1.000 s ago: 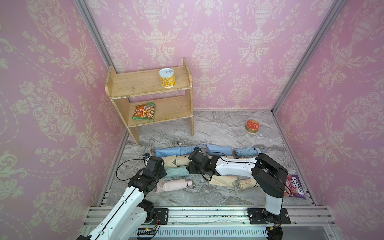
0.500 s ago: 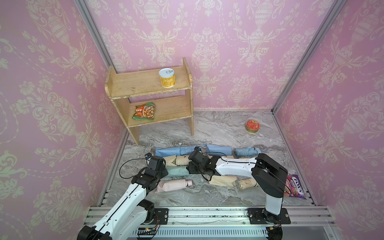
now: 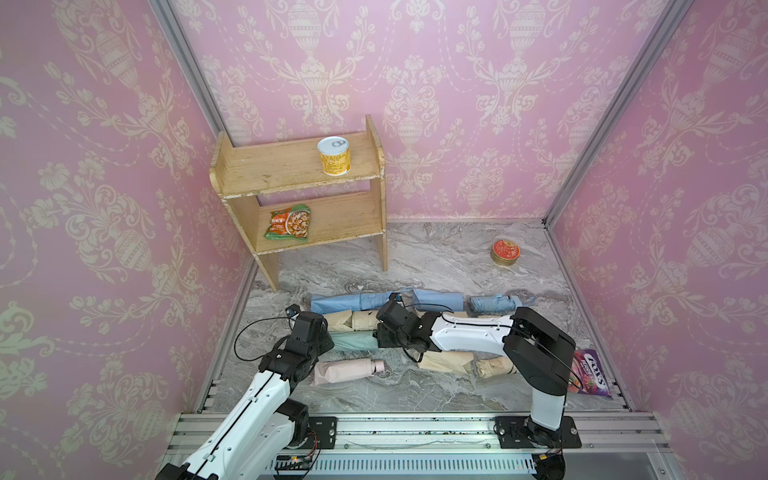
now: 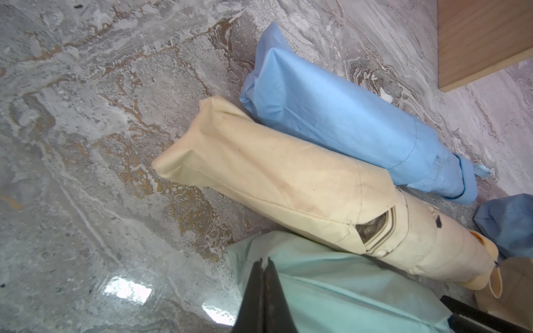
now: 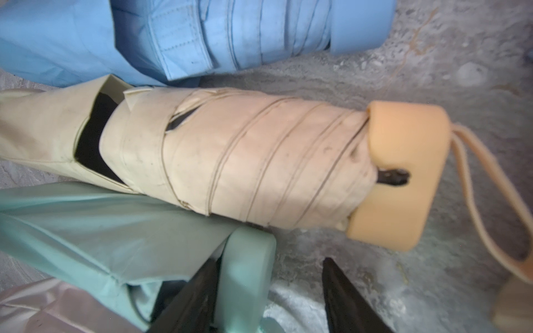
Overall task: Take umbrellas out of sleeves
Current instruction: Take out the umbrella from the umbrella sleeve.
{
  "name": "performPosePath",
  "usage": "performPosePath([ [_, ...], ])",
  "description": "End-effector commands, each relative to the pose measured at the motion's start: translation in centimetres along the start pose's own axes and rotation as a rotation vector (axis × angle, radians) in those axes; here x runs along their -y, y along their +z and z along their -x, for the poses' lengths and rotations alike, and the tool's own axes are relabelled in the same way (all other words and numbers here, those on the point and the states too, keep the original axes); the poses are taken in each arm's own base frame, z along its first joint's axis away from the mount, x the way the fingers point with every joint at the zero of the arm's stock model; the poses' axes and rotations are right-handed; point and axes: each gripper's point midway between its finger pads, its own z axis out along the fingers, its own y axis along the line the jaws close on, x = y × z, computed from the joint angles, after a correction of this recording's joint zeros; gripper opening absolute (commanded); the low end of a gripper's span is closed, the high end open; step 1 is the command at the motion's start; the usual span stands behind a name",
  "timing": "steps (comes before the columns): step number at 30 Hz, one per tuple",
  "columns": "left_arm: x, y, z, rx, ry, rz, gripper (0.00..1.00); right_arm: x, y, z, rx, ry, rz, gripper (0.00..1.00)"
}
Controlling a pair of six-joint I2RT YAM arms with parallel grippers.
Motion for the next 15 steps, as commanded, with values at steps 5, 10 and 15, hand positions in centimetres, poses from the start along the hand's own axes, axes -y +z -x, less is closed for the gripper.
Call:
performPosePath([
  [5,-1.56,-0.48,0.97,0.040,0.013,0.065,0.00,5.07,1.19,-2.27,-0.060,-0.019,-0.191,0.60],
  [10,-1.56,-0.51,1.07,0.036,0.015,0.064,0.00,5.36,1.54,-2.57,-0.070,-0.023,-0.207,0.59],
  [15,-1.61,-0.47,1.26,0.042,0.014,0.070,0.00,5.64,1.83,-2.66,-0.070,-0.018,-0.220,0.59],
])
